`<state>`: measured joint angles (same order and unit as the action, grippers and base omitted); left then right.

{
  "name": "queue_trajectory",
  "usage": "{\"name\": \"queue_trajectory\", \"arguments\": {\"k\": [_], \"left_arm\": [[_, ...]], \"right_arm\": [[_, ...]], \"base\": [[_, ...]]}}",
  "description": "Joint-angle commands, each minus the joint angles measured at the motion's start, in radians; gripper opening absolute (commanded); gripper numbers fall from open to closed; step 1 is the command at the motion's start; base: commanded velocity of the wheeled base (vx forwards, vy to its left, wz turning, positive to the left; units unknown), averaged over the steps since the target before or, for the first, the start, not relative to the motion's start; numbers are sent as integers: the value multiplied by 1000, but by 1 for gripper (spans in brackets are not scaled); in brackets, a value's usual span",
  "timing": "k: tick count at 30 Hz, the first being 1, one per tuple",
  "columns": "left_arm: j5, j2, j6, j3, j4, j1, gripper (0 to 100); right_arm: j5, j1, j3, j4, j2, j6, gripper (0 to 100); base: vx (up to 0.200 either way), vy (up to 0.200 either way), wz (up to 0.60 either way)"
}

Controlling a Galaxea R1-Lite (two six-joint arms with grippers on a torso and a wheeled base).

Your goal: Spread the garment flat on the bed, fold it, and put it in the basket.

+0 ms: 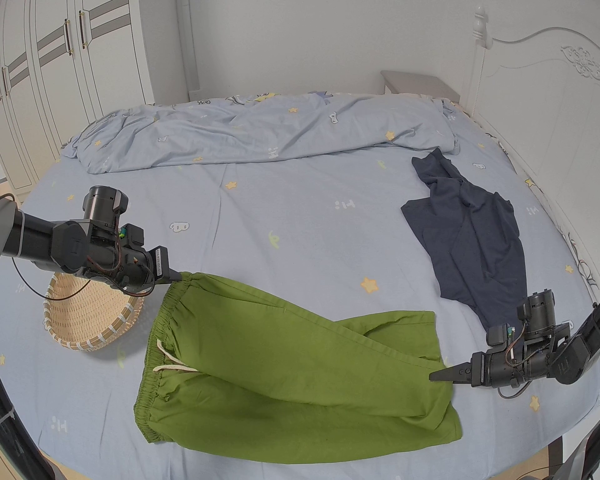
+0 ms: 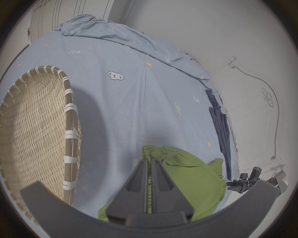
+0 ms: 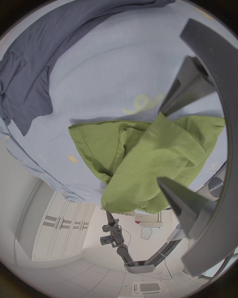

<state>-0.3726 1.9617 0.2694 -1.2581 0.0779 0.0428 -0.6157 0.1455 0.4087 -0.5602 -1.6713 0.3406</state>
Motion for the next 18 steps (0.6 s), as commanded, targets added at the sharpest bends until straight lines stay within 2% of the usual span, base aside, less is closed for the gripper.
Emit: {"name": "queue_trajectory", "arguments": {"k": [1, 8, 18], "left_arm": [[0, 0, 1, 0, 0, 0, 0], [0, 0, 1, 0, 0, 2, 0], [0, -1, 1, 0, 0, 0, 0]], "right_arm": [[-2, -18, -2, -3, -4, -2, 0], [-2, -47, -1, -3, -4, -6, 0], [8, -37, -10, -3, -1, -63, 0]], "base": [[0, 0, 0], [0, 0, 0], [0, 0, 0]]}}
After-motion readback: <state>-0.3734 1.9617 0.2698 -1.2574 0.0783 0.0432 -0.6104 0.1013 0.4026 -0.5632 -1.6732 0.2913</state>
